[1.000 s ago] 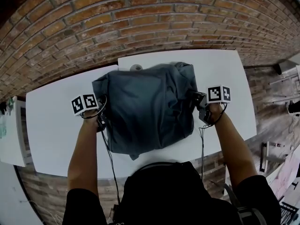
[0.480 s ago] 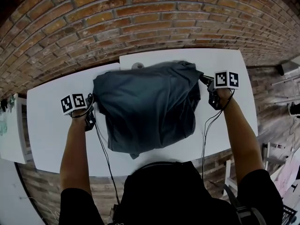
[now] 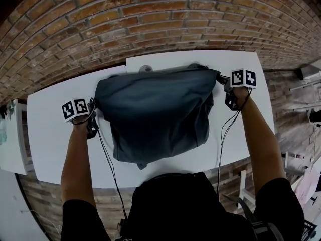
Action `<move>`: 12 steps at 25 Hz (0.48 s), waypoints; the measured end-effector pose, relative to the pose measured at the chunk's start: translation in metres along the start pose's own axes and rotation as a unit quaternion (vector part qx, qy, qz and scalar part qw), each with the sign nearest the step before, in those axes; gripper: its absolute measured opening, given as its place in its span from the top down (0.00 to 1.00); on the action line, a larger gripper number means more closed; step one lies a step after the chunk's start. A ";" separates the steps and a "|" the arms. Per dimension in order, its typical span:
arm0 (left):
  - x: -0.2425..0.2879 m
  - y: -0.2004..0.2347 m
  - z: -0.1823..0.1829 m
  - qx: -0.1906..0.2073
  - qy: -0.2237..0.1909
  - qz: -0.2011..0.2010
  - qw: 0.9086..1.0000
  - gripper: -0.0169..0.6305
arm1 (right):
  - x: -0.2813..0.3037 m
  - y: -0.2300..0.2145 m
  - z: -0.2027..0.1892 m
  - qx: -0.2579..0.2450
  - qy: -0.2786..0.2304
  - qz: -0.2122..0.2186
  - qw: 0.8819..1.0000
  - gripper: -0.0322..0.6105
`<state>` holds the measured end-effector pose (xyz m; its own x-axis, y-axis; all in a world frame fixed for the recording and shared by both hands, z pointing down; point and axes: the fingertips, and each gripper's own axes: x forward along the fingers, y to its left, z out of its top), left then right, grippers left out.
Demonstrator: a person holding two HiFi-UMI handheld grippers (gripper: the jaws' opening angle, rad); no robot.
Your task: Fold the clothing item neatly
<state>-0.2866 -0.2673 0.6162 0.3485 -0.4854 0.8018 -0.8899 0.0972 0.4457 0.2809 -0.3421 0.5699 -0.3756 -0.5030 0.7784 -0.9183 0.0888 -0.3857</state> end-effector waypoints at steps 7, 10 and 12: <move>-0.029 0.012 -0.004 0.012 -0.073 -0.012 0.997 0.92 | -0.027 -0.009 -0.017 0.037 -0.064 0.021 0.997 0.77; -0.060 0.021 -0.013 -0.004 -0.144 -0.019 0.989 0.98 | -0.051 -0.002 -0.024 0.035 -0.128 0.030 0.991 0.77; -0.082 0.012 -0.024 -0.004 -0.187 -0.047 0.981 0.98 | -0.072 0.011 -0.022 0.000 -0.179 0.034 0.983 0.85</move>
<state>-0.3184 -0.2058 0.5655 0.2951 -0.7779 0.5549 -0.8559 0.0430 0.5154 0.2950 -0.2862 0.5208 -0.3686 -0.7659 0.5268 -0.8926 0.1334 -0.4306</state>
